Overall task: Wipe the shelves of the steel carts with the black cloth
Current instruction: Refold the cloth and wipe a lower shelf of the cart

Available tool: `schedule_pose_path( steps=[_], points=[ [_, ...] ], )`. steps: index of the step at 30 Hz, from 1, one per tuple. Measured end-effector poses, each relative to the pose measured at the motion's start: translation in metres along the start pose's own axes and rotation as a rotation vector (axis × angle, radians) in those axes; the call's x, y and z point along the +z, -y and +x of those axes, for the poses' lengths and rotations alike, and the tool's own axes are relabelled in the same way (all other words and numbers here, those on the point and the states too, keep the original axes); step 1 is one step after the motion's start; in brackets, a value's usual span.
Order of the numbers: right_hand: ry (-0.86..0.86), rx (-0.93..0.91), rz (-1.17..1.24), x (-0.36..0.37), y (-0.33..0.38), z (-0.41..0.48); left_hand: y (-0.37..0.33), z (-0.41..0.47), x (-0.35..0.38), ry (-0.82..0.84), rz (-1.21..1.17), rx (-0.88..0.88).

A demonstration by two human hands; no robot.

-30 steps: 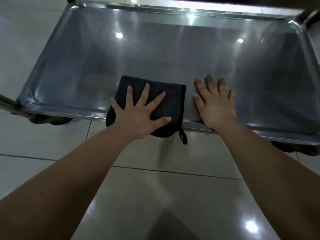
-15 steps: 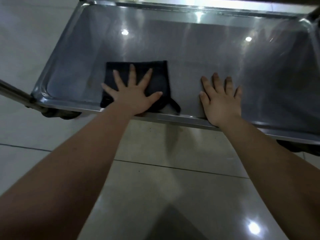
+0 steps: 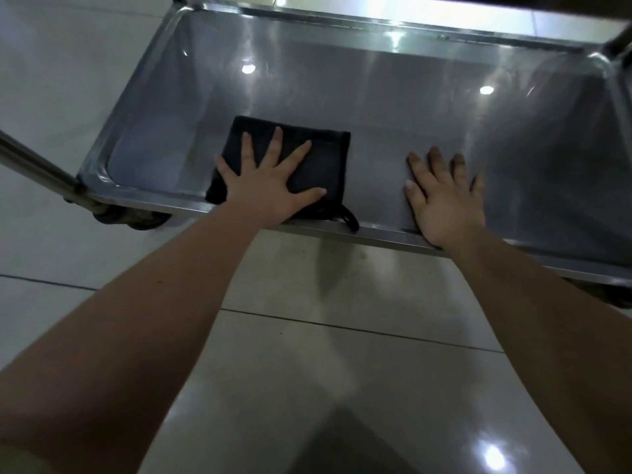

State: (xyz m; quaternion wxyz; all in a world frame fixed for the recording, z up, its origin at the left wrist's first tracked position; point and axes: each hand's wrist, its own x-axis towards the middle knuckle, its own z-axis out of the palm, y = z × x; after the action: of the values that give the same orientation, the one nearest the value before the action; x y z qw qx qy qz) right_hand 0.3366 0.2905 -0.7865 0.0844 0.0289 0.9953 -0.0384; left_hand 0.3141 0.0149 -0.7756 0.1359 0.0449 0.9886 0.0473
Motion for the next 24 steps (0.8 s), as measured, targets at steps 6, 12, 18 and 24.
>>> schedule_pose_path(
  steps=[6, 12, 18, 24],
  points=[
    [0.011, 0.001, -0.022, -0.002, 0.004, -0.002, -0.008, 0.008, -0.005, -0.068, 0.015, 0.006],
    [0.047, -0.149, -0.042, -0.004, 0.001, -0.006, -0.012, 0.008, 0.003, -0.050, 0.012, 0.019],
    [0.116, -0.036, -0.062, -0.008, 0.026, -0.016, -0.002, 0.005, 0.004, -0.074, -0.008, 0.026],
    [0.020, -0.213, 0.088, -0.009, 0.125, -0.003, 0.034, -0.006, 0.001, -0.071, -0.008, -0.022]
  ],
)
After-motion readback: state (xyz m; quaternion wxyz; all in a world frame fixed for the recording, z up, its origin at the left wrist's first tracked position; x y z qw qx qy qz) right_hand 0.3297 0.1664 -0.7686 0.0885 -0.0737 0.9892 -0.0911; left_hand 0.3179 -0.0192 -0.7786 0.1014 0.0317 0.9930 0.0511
